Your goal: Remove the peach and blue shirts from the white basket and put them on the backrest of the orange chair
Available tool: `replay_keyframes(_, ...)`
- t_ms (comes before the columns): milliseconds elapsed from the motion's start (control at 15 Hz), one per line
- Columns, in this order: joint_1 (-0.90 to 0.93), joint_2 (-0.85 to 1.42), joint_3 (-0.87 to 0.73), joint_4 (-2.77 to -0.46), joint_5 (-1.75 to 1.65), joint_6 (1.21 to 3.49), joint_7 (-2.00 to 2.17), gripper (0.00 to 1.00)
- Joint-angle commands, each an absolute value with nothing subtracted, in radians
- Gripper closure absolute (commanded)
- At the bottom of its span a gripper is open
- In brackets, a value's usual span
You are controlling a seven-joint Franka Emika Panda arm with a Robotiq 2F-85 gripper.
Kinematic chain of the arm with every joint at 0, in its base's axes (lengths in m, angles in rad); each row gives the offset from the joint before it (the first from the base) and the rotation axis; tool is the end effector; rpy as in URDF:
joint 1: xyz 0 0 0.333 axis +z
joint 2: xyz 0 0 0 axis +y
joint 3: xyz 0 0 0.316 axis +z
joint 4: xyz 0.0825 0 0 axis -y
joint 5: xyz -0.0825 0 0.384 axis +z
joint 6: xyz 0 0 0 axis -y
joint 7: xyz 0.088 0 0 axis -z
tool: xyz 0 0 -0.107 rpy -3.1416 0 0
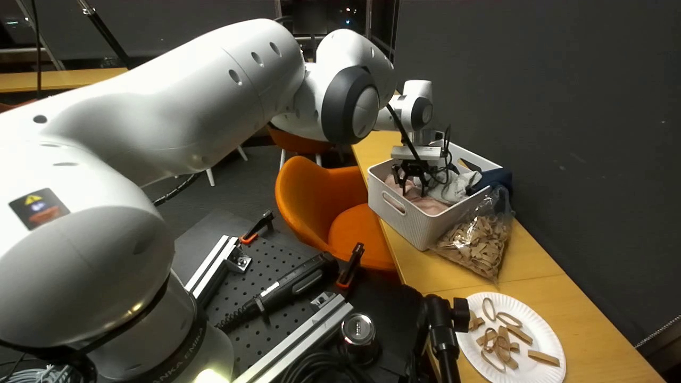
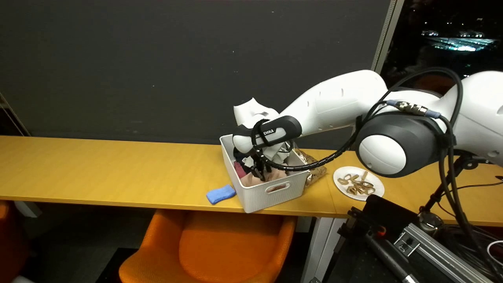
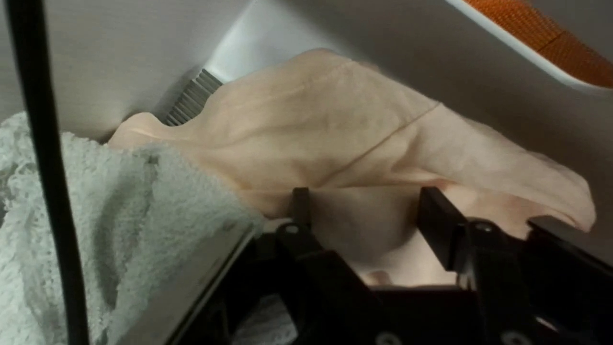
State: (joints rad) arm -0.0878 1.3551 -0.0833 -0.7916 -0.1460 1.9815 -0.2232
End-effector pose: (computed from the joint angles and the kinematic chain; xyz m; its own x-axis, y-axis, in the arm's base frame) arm 0.7555 -0.1115 0.0629 0.9644 0.1584 -0.2119 0.1940 -0.9680 0.1591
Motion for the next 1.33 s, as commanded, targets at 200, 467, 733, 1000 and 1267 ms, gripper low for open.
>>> replay_keyframes(200,-0.117,1.409,-0.055,-0.683,-0.120,2.020,-0.238,0.93)
replay_keyframes(467,-0.130,1.383,-0.043,-0.696,-0.090,2.041,-0.226,1.00)
replay_keyframes(733,-0.144,1.313,-0.047,-0.738,-0.051,2.034,-0.188,0.99)
replay_keyframes(1000,-0.150,1.195,-0.047,-0.800,-0.011,2.010,-0.150,0.99)
replay_keyframes(1267,-0.121,1.033,-0.059,-0.940,-0.002,2.013,-0.111,0.99)
